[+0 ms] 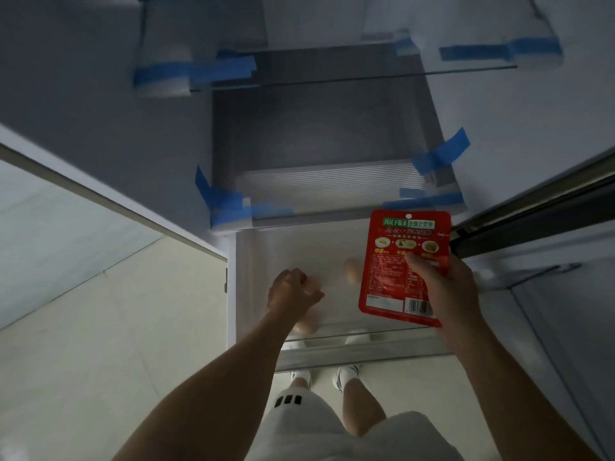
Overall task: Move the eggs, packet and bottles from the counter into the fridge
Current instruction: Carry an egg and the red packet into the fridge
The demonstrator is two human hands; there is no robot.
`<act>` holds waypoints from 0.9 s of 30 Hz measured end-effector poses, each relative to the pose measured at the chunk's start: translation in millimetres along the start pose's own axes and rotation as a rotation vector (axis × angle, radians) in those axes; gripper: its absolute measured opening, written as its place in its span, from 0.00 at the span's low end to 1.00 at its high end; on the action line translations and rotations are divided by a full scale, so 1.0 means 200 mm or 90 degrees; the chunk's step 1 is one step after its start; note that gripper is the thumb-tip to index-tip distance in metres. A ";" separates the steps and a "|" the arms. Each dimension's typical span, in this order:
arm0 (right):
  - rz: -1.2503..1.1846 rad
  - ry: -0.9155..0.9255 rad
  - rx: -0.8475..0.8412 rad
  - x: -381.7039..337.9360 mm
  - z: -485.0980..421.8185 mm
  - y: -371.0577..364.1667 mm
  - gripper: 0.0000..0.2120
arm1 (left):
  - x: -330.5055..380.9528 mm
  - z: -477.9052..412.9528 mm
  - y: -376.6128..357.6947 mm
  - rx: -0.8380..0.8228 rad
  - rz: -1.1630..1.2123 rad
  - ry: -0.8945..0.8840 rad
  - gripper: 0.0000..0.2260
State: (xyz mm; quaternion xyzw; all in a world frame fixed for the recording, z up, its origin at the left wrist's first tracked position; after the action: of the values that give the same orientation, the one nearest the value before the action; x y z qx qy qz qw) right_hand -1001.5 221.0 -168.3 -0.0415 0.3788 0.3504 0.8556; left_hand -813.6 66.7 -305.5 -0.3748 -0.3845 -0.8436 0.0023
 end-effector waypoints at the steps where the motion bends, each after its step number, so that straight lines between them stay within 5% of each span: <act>1: -0.001 0.000 0.000 -0.01 0.00 0.00 0.06 | -0.01 0.00 0.00 0.002 0.003 -0.001 0.23; 22: -0.015 -0.024 0.023 -0.02 0.03 -0.01 0.08 | -0.10 -0.02 -0.05 0.007 0.023 -0.026 0.21; 27: -0.013 -0.011 0.019 -0.03 0.04 -0.01 0.06 | -0.06 -0.01 -0.02 0.035 0.052 -0.024 0.28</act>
State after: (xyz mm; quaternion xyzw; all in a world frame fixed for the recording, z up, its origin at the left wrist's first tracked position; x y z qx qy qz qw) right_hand -998.1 219.3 -158.2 -0.0292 0.3759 0.3363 0.8630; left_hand -806.4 64.1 -316.7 -0.4057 -0.3922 -0.8246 0.0401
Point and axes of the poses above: each hand's wrist, its own z-axis away from the middle knuckle, its own y-axis out of the back of the hand, x = y × z, the point moved 4 cm from there along -z, towards the middle knuckle, and after that the axes turned 15 degrees about -y, right-handed, at the moved point
